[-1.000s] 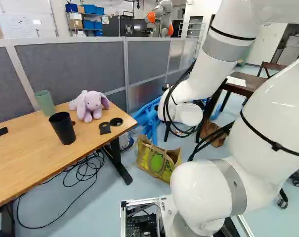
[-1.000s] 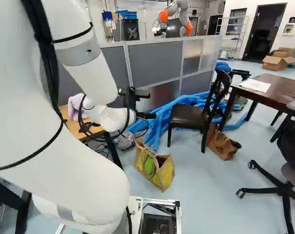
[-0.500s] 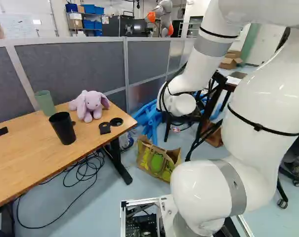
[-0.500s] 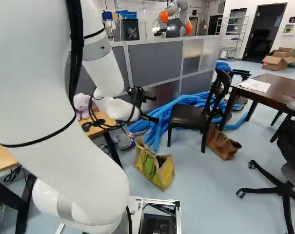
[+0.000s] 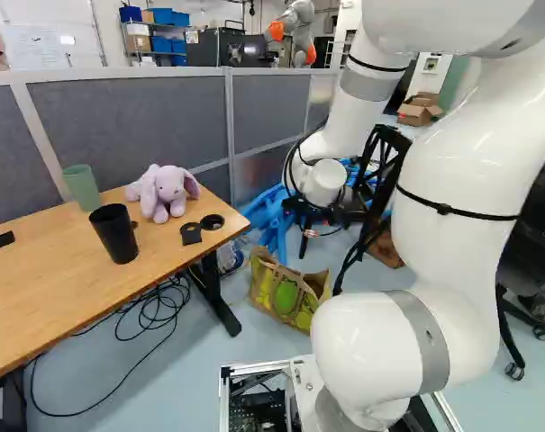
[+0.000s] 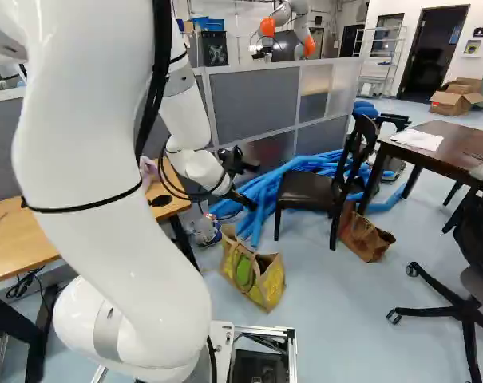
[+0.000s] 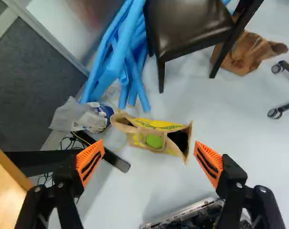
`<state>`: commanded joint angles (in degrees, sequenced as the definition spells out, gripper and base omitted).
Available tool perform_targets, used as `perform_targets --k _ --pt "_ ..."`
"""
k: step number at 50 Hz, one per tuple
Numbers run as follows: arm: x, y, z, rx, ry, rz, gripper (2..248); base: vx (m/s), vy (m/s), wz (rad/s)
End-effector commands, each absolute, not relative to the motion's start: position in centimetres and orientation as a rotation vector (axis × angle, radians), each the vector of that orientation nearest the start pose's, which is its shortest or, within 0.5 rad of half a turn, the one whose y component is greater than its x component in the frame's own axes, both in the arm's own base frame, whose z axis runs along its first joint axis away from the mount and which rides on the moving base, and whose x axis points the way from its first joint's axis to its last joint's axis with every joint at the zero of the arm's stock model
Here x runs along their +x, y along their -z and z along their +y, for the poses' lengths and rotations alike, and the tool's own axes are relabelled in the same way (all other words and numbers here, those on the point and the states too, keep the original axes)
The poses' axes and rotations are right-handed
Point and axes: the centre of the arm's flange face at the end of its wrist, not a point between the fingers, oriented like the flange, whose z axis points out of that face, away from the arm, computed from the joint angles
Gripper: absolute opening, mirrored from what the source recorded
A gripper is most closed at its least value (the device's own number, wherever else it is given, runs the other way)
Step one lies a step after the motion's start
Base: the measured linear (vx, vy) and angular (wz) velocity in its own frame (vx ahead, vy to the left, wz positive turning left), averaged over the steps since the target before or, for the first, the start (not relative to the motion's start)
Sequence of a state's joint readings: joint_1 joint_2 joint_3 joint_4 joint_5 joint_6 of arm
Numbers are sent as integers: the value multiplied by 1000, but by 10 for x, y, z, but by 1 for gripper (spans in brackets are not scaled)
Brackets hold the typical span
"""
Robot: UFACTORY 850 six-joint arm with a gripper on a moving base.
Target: Pick up the bag on the ground and place it on the table
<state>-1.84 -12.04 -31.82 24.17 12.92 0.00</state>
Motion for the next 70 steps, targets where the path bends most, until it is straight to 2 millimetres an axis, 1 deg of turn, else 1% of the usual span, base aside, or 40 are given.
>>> perform_targets --k 5,13,47,60,70 --pt "422 -310 -21 -2926 774 737 247 0 0 0" --pt "438 -299 -23 -2924 706 780 247 0 0 0" --pt "514 -250 -40 -2929 662 834 247 0 0 0" --pt "534 -231 -49 -2930 653 853 247 0 0 0" --pt "542 -217 -53 -2935 635 865 247 0 0 0"
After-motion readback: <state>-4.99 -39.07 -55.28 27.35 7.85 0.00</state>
